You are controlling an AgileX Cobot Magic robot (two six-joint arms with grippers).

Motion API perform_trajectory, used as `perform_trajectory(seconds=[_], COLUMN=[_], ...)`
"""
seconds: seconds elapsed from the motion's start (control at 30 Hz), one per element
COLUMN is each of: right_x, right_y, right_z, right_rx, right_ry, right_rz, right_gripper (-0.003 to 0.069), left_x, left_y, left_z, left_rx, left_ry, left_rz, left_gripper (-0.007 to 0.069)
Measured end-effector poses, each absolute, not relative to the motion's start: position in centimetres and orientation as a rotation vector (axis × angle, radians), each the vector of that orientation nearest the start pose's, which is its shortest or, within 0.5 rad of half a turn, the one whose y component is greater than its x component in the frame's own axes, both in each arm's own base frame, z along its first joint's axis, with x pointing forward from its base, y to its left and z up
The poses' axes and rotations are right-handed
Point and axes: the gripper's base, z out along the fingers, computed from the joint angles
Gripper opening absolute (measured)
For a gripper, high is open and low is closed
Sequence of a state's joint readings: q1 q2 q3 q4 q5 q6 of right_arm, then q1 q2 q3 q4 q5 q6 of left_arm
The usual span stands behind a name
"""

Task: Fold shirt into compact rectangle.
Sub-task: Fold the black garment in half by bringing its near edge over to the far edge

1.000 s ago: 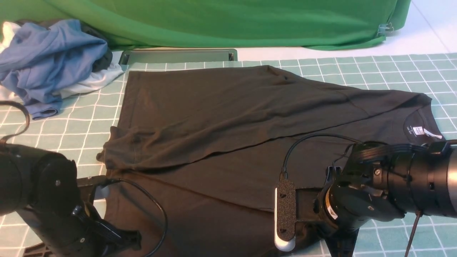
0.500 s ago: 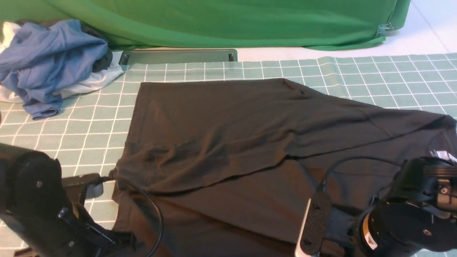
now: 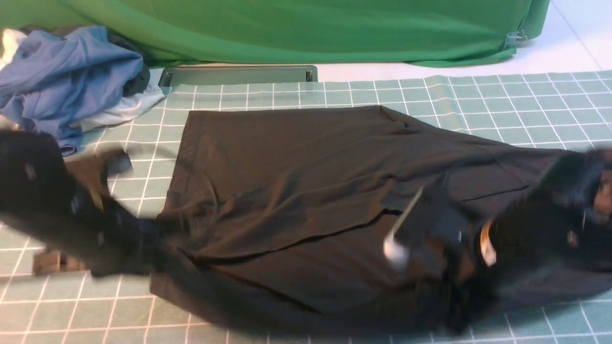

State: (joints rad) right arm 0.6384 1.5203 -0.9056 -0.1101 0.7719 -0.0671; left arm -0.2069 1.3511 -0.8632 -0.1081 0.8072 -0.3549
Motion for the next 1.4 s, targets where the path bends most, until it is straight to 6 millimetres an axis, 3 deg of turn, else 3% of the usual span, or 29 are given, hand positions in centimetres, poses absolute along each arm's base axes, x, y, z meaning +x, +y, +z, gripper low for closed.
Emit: perform_trajectory(seconds=[0.23,0.27,0.3,0.43,0.8,0.9,1.1,1.4], right_x=[30.6,30.8,32.9,37.6,45.8,47.0,48.0,48.8], right_y=[14.9,14.8,14.8,14.6,14.2,14.4,14.8,15.1], right_z=[22.4,22.6,22.5,22.4,19.5,18.3,17.9,18.4], right_rx=[-0.830,-0.822,-0.785,-0.698,-0.583,-0.579,-0.586,-0.584], right_ry=[2.646,2.639,2.633,2.606,2.533,2.522,2.455,2.353], right_rz=[-0.023,-0.022,-0.025,-0.031,-0.037,-0.037,-0.029,-0.017], right_gripper=[0.0073,0.0073,0.0073,0.0073,0.0073,0.0074,0.0094,0.0141], left_x=[32.7,33.0,35.4,39.9,47.8,48.9,50.0,50.5], left_y=[-4.0,-4.0,-3.9,-3.6,-3.8,-3.8,-3.2,-3.0], left_z=[27.0,27.0,26.9,25.8,22.9,22.2,20.1,20.1], left_rx=[-0.395,-0.393,-0.387,-0.381,-0.358,-0.368,-0.410,-0.446], left_ry=[2.631,2.631,2.640,2.660,2.659,2.669,2.691,2.641], left_rz=[-0.436,-0.438,-0.450,-0.450,-0.464,-0.448,-0.359,-0.344], left_gripper=[0.0031,0.0031,0.0031,0.0031,0.0031,0.0031,0.0031,0.0031])
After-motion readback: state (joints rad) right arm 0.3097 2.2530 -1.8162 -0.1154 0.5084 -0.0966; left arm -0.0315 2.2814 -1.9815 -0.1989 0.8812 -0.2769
